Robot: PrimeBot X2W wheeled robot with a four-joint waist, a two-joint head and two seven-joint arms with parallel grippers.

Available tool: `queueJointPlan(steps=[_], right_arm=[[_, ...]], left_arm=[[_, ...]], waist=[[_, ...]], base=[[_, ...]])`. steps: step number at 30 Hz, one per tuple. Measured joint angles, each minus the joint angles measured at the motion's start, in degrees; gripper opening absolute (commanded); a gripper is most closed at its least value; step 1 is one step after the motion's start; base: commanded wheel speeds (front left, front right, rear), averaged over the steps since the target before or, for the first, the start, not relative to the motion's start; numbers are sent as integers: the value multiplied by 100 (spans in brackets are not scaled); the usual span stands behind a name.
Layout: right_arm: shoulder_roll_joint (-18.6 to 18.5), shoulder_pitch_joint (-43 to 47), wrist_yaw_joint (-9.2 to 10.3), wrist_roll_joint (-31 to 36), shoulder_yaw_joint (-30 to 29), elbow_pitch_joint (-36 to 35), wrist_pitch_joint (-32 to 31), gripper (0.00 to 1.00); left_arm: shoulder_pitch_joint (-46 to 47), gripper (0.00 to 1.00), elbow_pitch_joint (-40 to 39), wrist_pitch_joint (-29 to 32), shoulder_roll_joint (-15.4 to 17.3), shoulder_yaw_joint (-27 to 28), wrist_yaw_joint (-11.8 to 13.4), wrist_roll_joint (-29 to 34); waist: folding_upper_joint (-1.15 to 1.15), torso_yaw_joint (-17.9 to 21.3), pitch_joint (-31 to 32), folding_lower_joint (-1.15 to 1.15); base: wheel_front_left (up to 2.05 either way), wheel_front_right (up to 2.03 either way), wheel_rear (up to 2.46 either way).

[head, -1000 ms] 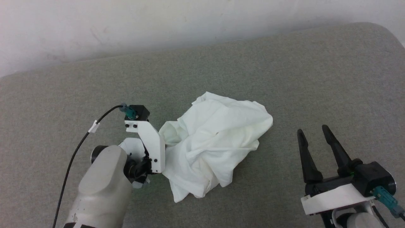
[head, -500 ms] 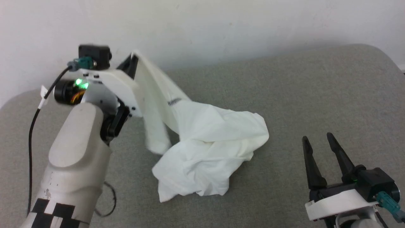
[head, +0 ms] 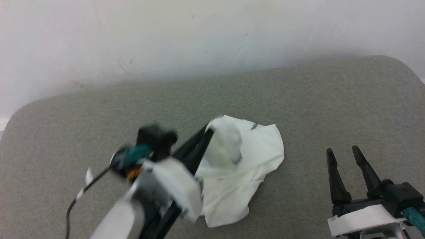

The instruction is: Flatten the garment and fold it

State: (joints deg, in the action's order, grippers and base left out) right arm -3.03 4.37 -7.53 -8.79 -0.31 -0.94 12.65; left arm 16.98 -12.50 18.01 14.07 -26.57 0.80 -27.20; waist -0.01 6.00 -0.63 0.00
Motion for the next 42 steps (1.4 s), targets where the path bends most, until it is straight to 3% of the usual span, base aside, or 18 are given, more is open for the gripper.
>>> queueJointPlan(steps=[6, 9, 12, 16, 18, 22, 28, 33, 37, 42], right_arm=[[0, 94, 0, -31, -120, 0, 2, 100], [-2, 136, 0, -31, -168, -34, 1, 100], [0, 137, 0, -27, -116, -51, 0, 100], [1, 31, 0, -25, -48, -58, 0, 100], [1, -27, 0, -25, -4, -53, 0, 100], [5, -59, 0, -25, 46, -15, 0, 100], [1, -17, 0, -18, -54, -5, -3, 100], [2, 4, 0, -19, -52, -23, -51, 100], [3, -12, 0, -19, 20, -48, -53, 100], [3, -75, 0, -23, 59, -26, -53, 100]], left_arm=[[-2029, 0, -1240, 700, 522, 396, 994, -283], [-2815, 0, -1386, 1009, 742, 552, 1304, -476], [-3257, 0, -1046, 1179, 793, 616, 1469, -620], [-3325, 0, -135, 983, 559, 603, 1345, -956], [-3262, 100, 341, 834, 381, 554, 1277, -970], [-3075, 100, 858, 450, 160, 578, 1146, -1021], [-2549, 100, 318, -23, 168, 599, 981, -765], [-1755, 100, 364, 83, 283, 367, 759, -394], [-1152, 100, 971, 403, 244, 51, 387, -369], [-521, 100, 1909, 814, 194, -208, 114, -363]], waist=[[0, -112, 15, 0], [0, -254, 12, -1], [0, -412, -16, 0], [0, -575, -105, 0], [0, -618, -158, 0], [0, -620, -189, 1], [0, -597, -102, 0], [0, -601, -61, 0], [0, -555, -112, 1], [0, -433, -215, 1]], base=[[0, 0, 0], [0, 0, 0], [0, 0, 0], [0, 0, 0], [0, 0, 0], [0, 0, 0], [0, 0, 0], [0, 0, 0], [0, 0, 0], [0, 0, 0]])
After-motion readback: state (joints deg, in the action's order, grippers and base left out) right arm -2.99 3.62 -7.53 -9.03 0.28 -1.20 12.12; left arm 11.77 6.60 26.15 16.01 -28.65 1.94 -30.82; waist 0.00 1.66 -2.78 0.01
